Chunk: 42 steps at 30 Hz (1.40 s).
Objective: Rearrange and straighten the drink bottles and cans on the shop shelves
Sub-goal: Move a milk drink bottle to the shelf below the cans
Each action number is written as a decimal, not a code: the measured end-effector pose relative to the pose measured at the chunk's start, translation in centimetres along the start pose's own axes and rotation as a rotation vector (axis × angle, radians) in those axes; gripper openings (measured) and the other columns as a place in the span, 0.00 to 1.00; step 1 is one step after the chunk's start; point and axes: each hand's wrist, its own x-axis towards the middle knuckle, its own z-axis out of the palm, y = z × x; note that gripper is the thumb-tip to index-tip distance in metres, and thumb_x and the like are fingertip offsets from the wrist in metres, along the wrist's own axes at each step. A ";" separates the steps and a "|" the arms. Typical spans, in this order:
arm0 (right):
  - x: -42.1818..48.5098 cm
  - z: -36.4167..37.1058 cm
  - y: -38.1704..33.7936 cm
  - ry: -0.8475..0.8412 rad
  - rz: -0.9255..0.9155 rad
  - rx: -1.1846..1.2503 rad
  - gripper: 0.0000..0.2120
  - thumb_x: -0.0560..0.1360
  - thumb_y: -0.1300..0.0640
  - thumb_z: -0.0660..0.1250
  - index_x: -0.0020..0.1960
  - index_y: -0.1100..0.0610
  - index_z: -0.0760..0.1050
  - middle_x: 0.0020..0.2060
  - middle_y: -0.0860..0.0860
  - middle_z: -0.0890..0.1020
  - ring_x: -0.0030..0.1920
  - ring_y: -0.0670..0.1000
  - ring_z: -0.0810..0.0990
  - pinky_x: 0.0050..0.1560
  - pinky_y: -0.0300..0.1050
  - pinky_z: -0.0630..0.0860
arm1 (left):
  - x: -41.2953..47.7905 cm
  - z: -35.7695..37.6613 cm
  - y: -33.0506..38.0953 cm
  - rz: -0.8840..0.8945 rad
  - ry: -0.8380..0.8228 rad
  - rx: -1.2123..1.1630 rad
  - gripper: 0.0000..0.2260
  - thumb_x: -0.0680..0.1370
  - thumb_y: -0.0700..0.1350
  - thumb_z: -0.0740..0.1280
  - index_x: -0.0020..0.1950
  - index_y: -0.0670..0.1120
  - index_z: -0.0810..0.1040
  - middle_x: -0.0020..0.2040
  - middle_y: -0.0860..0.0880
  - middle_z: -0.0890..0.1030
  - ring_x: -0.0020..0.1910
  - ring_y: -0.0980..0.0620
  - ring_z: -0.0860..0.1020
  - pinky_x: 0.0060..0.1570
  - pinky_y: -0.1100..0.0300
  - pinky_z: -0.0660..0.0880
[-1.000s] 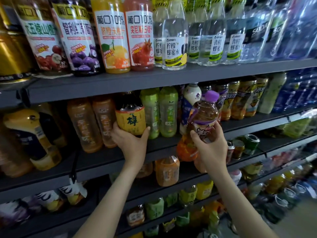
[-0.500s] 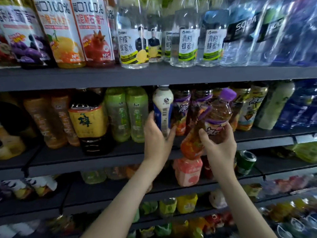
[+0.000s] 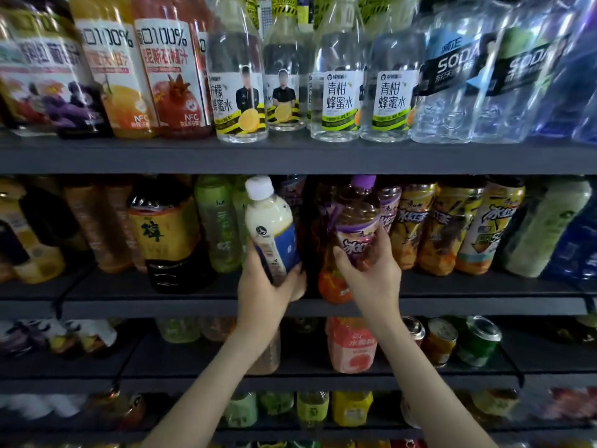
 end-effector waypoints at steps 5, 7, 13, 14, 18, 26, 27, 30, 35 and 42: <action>0.9 2.7 0.6 -0.077 -0.053 -0.143 0.37 0.72 0.52 0.74 0.75 0.57 0.60 0.63 0.51 0.77 0.63 0.48 0.76 0.61 0.43 0.76 | -0.3 -3.1 -1.0 0.002 0.013 -0.017 0.34 0.70 0.45 0.75 0.72 0.46 0.64 0.58 0.54 0.78 0.56 0.60 0.77 0.55 0.62 0.75; 1.3 3.8 0.6 -0.114 -0.075 -0.166 0.39 0.72 0.52 0.74 0.75 0.58 0.58 0.67 0.54 0.74 0.66 0.50 0.73 0.63 0.41 0.73 | -0.2 -3.6 -1.0 -0.016 -0.002 -0.017 0.35 0.69 0.45 0.76 0.73 0.49 0.64 0.55 0.59 0.78 0.53 0.67 0.76 0.55 0.62 0.76; -0.5 5.5 2.8 -0.121 -0.112 -0.263 0.34 0.72 0.60 0.74 0.72 0.65 0.62 0.65 0.59 0.72 0.67 0.56 0.71 0.65 0.44 0.70 | -0.6 -4.9 -1.4 -0.081 -0.087 -0.071 0.38 0.68 0.45 0.77 0.75 0.50 0.63 0.58 0.60 0.78 0.56 0.64 0.77 0.57 0.58 0.76; -0.9 5.6 3.0 -0.093 -0.122 -0.299 0.33 0.72 0.59 0.74 0.71 0.65 0.64 0.63 0.59 0.73 0.65 0.55 0.71 0.63 0.38 0.68 | -0.6 -5.2 -1.4 -0.091 -0.103 -0.081 0.37 0.69 0.44 0.77 0.74 0.51 0.64 0.58 0.61 0.78 0.56 0.66 0.77 0.57 0.61 0.76; -0.2 6.4 3.0 -0.099 -0.074 -0.347 0.32 0.75 0.57 0.71 0.74 0.63 0.63 0.64 0.60 0.75 0.64 0.57 0.73 0.60 0.41 0.70 | -0.7 -6.1 -1.3 -0.147 -0.133 -0.180 0.38 0.69 0.39 0.76 0.73 0.57 0.63 0.59 0.63 0.78 0.56 0.65 0.77 0.54 0.66 0.76; -0.4 7.7 2.4 -0.072 -0.064 -0.278 0.31 0.76 0.58 0.69 0.75 0.63 0.61 0.66 0.59 0.74 0.66 0.56 0.73 0.62 0.34 0.66 | -0.9 -9.5 -1.9 -0.220 -0.281 -0.196 0.43 0.69 0.40 0.77 0.76 0.59 0.58 0.61 0.57 0.78 0.58 0.61 0.77 0.55 0.60 0.77; -1.2 7.6 1.7 -0.033 -0.064 -0.228 0.30 0.76 0.57 0.69 0.74 0.62 0.62 0.66 0.57 0.74 0.67 0.54 0.72 0.63 0.36 0.66 | -0.8 -10.0 -2.2 -0.220 -0.321 -0.193 0.43 0.69 0.40 0.77 0.76 0.59 0.58 0.61 0.57 0.78 0.58 0.61 0.77 0.55 0.60 0.77; -4.1 7.5 -1.3 -0.107 -0.021 -0.048 0.26 0.75 0.53 0.70 0.70 0.55 0.67 0.58 0.50 0.77 0.58 0.44 0.76 0.56 0.33 0.73 | -0.5 -11.7 -3.1 -0.220 -0.428 -0.197 0.42 0.69 0.38 0.76 0.76 0.56 0.58 0.60 0.58 0.79 0.57 0.61 0.78 0.56 0.59 0.77; -8.0 11.3 -5.2 -0.558 0.108 0.095 0.43 0.68 0.45 0.71 0.75 0.36 0.49 0.62 0.42 0.74 0.57 0.42 0.78 0.51 0.37 0.78 | 0.9 -15.9 -5.3 -0.187 -0.545 -0.221 0.46 0.68 0.41 0.78 0.75 0.61 0.53 0.62 0.62 0.76 0.59 0.64 0.76 0.59 0.58 0.76; -12.0 20.0 -7.5 -0.647 0.049 0.086 0.45 0.74 0.58 0.71 0.74 0.30 0.44 0.63 0.44 0.76 0.59 0.47 0.79 0.58 0.53 0.78 | 3.8 -24.7 -9.7 -0.041 -0.685 -0.206 0.51 0.70 0.43 0.76 0.73 0.70 0.41 0.69 0.72 0.65 0.65 0.61 0.73 0.61 0.52 0.74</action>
